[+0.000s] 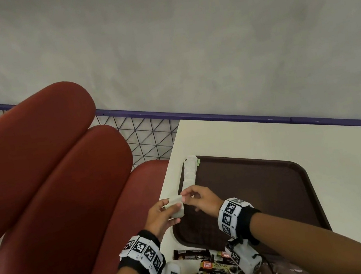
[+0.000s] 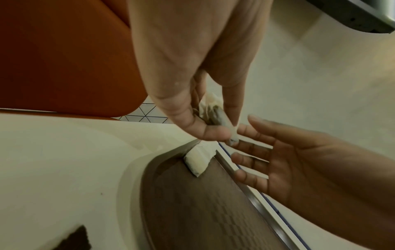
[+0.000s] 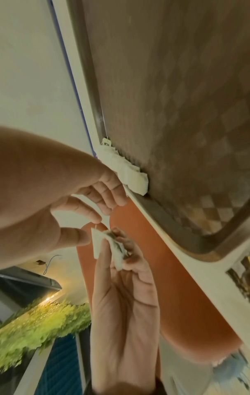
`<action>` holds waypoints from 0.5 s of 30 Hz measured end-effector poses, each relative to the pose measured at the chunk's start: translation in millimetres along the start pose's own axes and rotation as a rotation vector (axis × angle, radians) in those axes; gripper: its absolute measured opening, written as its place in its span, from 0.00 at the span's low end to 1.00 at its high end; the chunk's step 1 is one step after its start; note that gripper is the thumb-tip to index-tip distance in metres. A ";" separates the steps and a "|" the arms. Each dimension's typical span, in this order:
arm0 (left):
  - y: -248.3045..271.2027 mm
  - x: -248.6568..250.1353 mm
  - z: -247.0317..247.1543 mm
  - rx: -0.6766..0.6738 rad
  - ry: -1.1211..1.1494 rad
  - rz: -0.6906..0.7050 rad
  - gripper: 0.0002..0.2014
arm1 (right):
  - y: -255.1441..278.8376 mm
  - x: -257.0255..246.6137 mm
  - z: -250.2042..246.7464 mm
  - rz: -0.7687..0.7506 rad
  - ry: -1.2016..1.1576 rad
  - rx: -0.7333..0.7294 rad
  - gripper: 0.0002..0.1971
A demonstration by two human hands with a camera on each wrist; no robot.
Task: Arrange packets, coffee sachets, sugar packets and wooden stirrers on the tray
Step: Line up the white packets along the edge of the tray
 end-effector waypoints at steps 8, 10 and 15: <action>7.4 -0.1 9.4 -0.030 0.023 -0.024 0.09 | 3.2 -5.1 -7.9 -0.015 -0.081 0.089 0.09; 8.4 0.4 7.9 -0.025 0.043 -0.020 0.06 | 3.7 -5.8 -10.4 -0.017 -0.120 0.107 0.10; 7.0 2.2 5.0 0.001 0.049 -0.012 0.02 | 6.7 -4.5 -10.7 -0.045 -0.194 0.134 0.13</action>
Point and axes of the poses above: each hand's wrist, its own y-axis away from the middle knuckle, its own z-axis out of the palm, x = y × z, the point moved 9 cm from there along -y, towards the middle knuckle, and after that the axes turned 6 degrees about -x, right-handed, at the moved point
